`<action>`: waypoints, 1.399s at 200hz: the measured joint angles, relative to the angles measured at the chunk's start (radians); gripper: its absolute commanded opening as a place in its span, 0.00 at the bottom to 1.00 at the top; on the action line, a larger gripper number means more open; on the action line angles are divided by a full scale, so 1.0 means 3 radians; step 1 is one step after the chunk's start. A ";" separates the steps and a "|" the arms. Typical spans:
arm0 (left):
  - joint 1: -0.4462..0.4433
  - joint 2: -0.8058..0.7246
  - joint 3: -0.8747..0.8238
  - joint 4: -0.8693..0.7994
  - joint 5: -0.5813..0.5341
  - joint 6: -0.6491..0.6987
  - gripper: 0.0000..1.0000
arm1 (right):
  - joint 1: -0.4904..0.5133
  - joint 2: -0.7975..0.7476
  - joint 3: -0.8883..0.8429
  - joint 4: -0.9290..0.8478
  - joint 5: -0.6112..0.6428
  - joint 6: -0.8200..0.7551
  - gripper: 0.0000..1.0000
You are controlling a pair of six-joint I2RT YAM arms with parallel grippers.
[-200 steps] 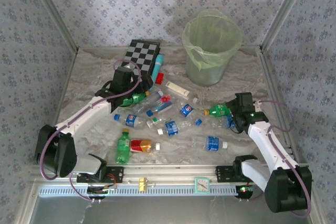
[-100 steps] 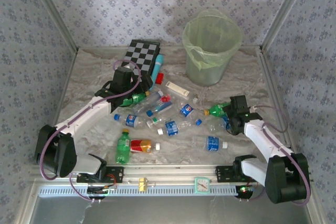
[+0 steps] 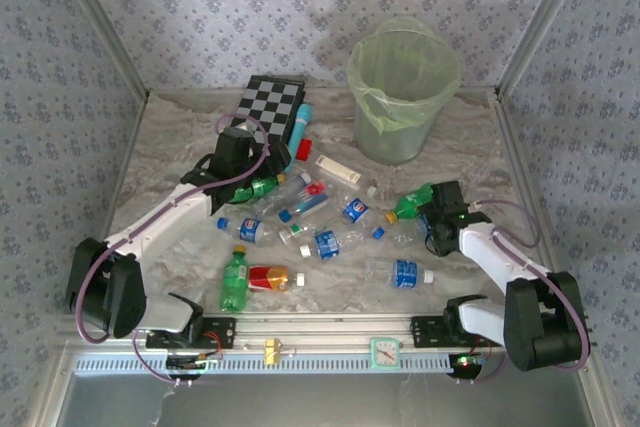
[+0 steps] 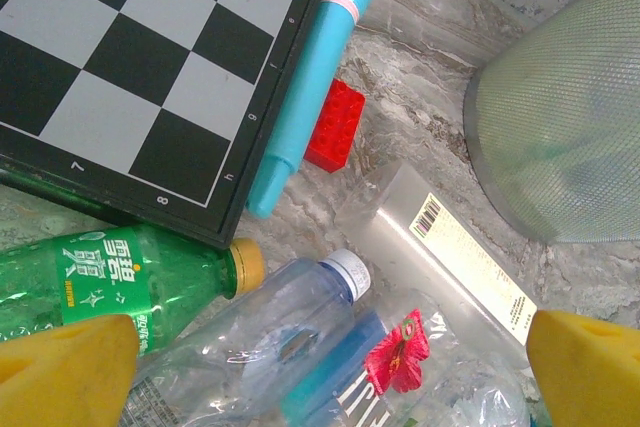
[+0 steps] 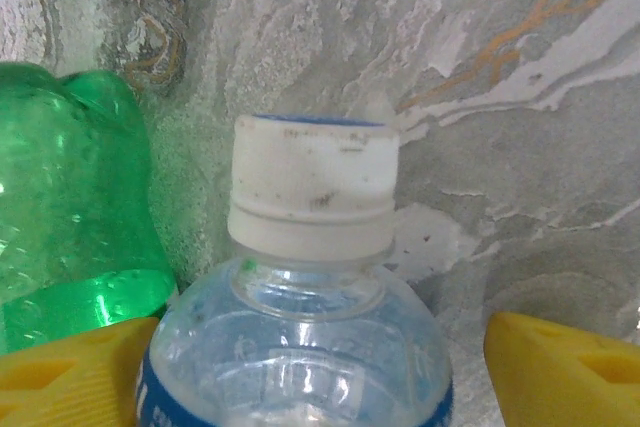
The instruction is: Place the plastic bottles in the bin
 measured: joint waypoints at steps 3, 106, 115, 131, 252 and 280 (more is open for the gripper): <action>0.0000 0.0000 0.0000 0.0000 0.0000 0.0000 0.99 | 0.0000 0.0008 0.0000 0.0004 0.0000 0.0000 0.83; 0.0000 -0.0024 0.0000 -0.0023 -0.0001 -0.0023 0.99 | 0.0022 0.0055 0.0000 0.0089 0.0001 -0.0017 0.61; 0.0000 -0.0047 0.0000 -0.0037 -0.0001 -0.0024 0.99 | 0.0022 0.0046 0.0000 0.0088 0.0001 -0.0037 0.59; 0.0000 -0.0092 0.0000 -0.0075 0.0000 -0.0025 1.00 | 0.0022 -0.0022 0.0003 0.0047 0.0006 -0.0102 0.56; 0.0139 -0.0477 -0.0014 -0.0385 0.0027 -0.0023 1.00 | -0.0154 -0.0420 0.2073 -0.0671 0.0186 -0.1682 0.51; 0.0139 -0.0521 -0.0045 -0.0402 0.0028 -0.0023 1.00 | -0.0191 0.0042 0.2984 -0.0649 0.0053 -0.2009 0.50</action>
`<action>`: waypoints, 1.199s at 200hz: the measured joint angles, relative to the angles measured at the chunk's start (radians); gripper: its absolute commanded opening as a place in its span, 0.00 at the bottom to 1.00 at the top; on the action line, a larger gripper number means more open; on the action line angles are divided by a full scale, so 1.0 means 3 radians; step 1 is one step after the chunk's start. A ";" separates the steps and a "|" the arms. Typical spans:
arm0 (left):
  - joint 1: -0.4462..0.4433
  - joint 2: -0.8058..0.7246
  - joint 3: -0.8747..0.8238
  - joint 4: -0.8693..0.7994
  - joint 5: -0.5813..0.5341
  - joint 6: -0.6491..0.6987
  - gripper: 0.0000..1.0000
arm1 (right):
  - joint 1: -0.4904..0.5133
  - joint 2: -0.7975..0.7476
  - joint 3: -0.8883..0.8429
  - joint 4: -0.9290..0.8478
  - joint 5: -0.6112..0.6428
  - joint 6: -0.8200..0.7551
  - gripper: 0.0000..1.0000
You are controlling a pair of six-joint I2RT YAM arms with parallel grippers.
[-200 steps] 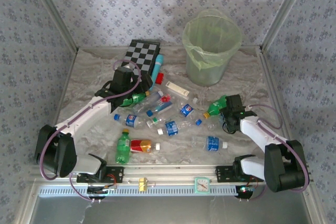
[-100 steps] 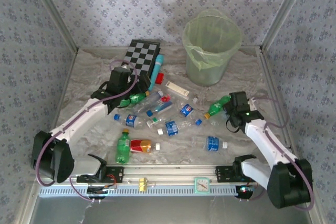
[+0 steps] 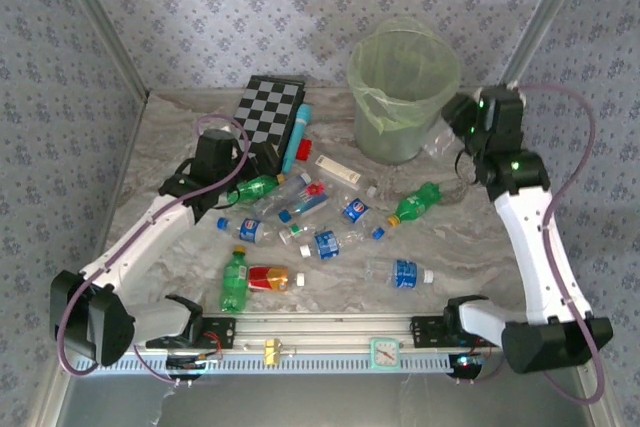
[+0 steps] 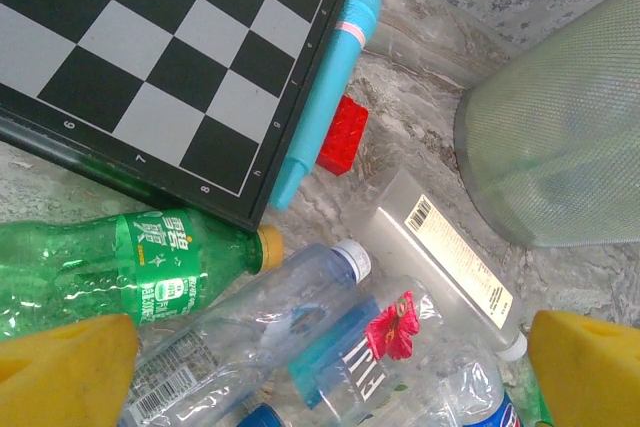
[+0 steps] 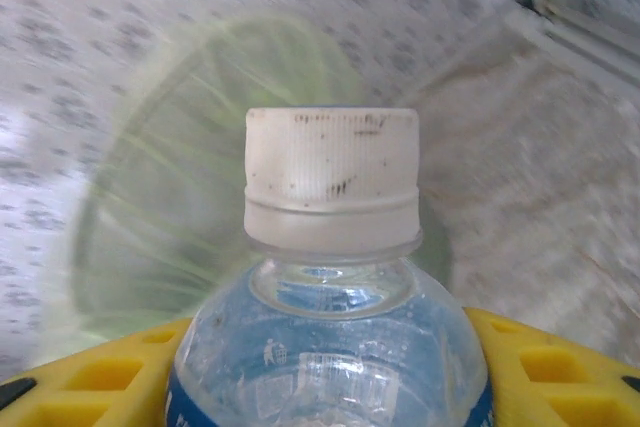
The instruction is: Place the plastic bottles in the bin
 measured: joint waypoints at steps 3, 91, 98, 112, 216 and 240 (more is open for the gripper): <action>0.0000 -0.0008 -0.0010 -0.0001 0.0000 -0.0001 1.00 | -0.0004 0.0050 0.0090 0.0015 -0.0019 -0.0028 0.50; 0.0010 -0.0418 -0.0350 -0.0085 0.0008 0.0011 1.00 | 0.0018 0.1977 0.2354 0.0060 -0.0351 -0.0604 0.50; 0.0015 -0.0440 -0.0365 -0.0086 0.0011 0.0013 1.00 | 0.0032 0.2104 0.2471 0.0004 -0.0345 -0.0637 0.50; 0.0020 -0.0470 -0.0394 -0.0099 0.0013 0.0014 1.00 | 0.0079 0.2340 0.2661 -0.0127 -0.0334 -0.0713 0.50; 0.0043 -0.0482 -0.0451 -0.0165 0.0051 0.0100 1.00 | 0.0347 0.3343 0.3283 -0.0916 -0.0317 -0.0970 0.56; 0.0043 -0.0482 -0.0451 -0.0225 0.0050 0.0118 1.00 | 0.0338 0.3489 0.3340 -0.1033 -0.0351 -0.0982 0.59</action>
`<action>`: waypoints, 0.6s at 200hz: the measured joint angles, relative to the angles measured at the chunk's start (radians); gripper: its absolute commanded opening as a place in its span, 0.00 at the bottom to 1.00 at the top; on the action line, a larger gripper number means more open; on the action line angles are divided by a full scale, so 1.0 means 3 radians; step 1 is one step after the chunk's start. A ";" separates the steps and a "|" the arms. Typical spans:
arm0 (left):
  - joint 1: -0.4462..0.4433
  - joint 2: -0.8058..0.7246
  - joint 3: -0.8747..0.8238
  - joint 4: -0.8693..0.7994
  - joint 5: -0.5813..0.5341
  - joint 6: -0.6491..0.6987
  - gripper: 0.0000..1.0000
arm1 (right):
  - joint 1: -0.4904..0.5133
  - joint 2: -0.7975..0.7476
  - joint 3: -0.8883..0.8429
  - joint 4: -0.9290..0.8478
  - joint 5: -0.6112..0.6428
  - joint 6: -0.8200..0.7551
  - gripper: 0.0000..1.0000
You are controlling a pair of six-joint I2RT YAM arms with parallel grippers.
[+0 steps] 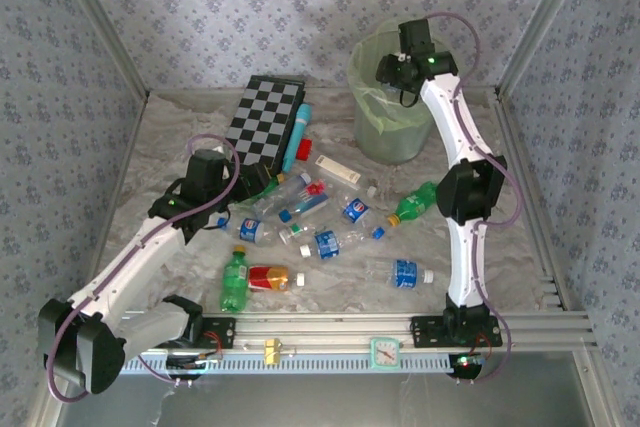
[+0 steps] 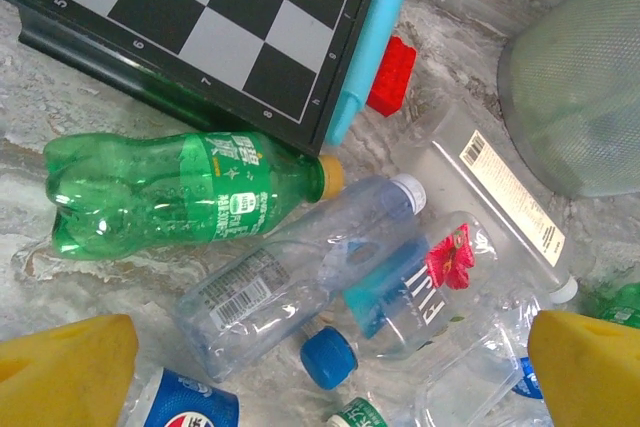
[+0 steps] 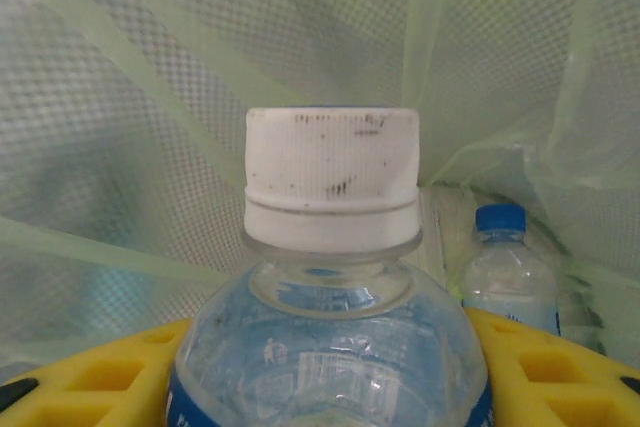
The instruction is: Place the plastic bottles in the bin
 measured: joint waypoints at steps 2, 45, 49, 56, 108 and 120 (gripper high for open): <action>0.0001 0.0000 0.0000 -0.0003 0.0000 0.0003 1.00 | 0.0000 0.0011 0.0009 -0.0005 -0.0003 -0.0003 0.60; 0.0015 0.0045 0.0000 -0.0017 0.0000 0.0010 1.00 | -0.0029 0.0085 0.0225 -0.0128 -0.0107 -0.0053 0.81; 0.0015 0.0052 0.0000 -0.0018 0.0000 0.0010 1.00 | -0.0032 0.0085 0.0252 -0.0130 -0.0116 -0.0052 0.82; 0.0017 0.0069 0.0001 -0.0023 0.0000 0.0018 1.00 | -0.0038 0.0085 0.0313 -0.0128 -0.0128 -0.0062 0.84; 0.0022 0.0120 0.0038 -0.0108 0.0000 0.0070 1.00 | -0.0111 -0.0033 0.0479 -0.0130 -0.0178 -0.0085 1.00; 0.0022 0.0120 0.0083 -0.0167 0.0000 0.0090 1.00 | -0.0122 -0.0125 0.0468 -0.0131 -0.0178 -0.0098 1.00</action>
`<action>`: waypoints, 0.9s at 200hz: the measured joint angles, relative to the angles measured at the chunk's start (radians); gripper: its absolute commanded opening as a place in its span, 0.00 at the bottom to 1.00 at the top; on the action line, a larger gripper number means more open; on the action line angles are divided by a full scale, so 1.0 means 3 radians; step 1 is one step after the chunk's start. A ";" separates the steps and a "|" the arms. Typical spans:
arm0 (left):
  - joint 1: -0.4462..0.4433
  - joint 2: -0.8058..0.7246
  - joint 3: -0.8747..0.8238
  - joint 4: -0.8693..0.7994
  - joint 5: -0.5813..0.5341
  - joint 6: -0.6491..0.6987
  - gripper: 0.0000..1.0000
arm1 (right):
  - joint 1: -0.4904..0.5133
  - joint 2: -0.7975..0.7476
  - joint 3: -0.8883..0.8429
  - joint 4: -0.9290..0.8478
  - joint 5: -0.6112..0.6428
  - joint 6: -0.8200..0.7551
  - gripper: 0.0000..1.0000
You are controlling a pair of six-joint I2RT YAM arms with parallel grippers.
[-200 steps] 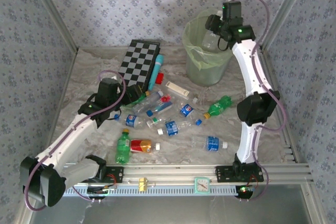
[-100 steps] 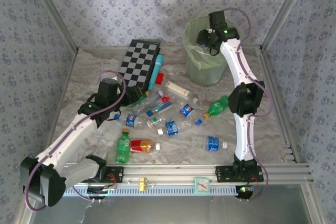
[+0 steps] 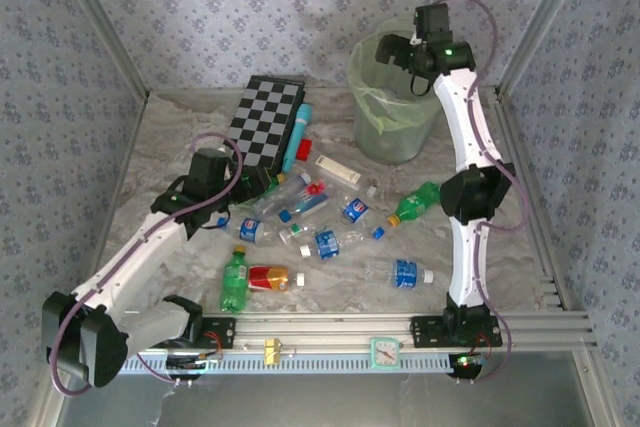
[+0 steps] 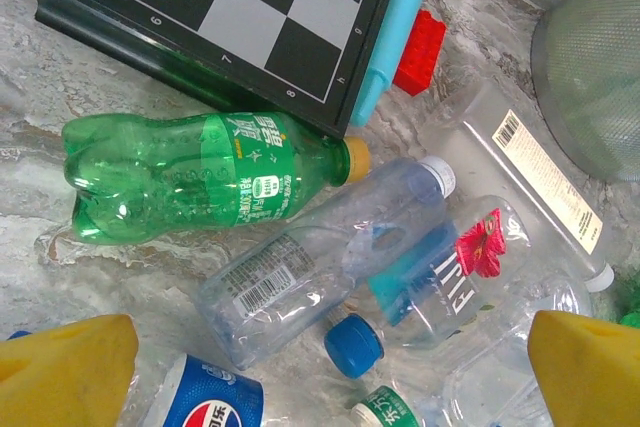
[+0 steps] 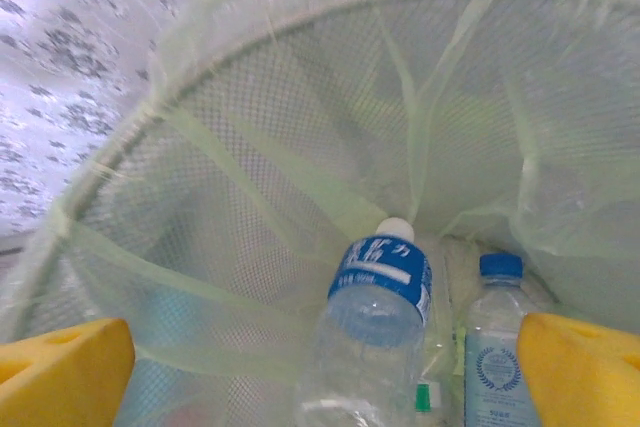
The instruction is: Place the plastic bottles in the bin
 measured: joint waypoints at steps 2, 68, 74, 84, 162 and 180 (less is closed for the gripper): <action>0.0000 0.0000 0.0011 -0.0011 0.0001 0.0005 1.00 | -0.0003 -0.0020 -0.0009 0.0001 0.0000 -0.0001 1.00; 0.0000 -0.0139 0.0165 -0.0607 0.0126 0.0158 1.00 | 0.0117 -0.1534 -0.1204 0.0233 0.0000 -0.0099 1.00; 0.0000 -0.0167 0.0165 -0.0687 0.0154 0.0159 1.00 | 0.0153 -0.1698 -0.1382 0.0284 0.0001 -0.0099 1.00; 0.0000 -0.0217 0.0165 -0.0821 0.0215 0.0169 1.00 | 0.0216 -0.1935 -0.1663 0.0346 0.0001 -0.0099 1.00; -0.0003 -0.0899 -0.0486 -0.1417 0.0510 -0.0009 1.00 | 0.0917 -0.3353 -0.3950 0.0935 0.0127 0.0164 1.00; -0.0010 -0.0999 -0.0645 -0.1443 0.0514 -0.0071 1.00 | 0.1082 -0.3480 -0.4259 0.1059 0.0178 0.0267 1.00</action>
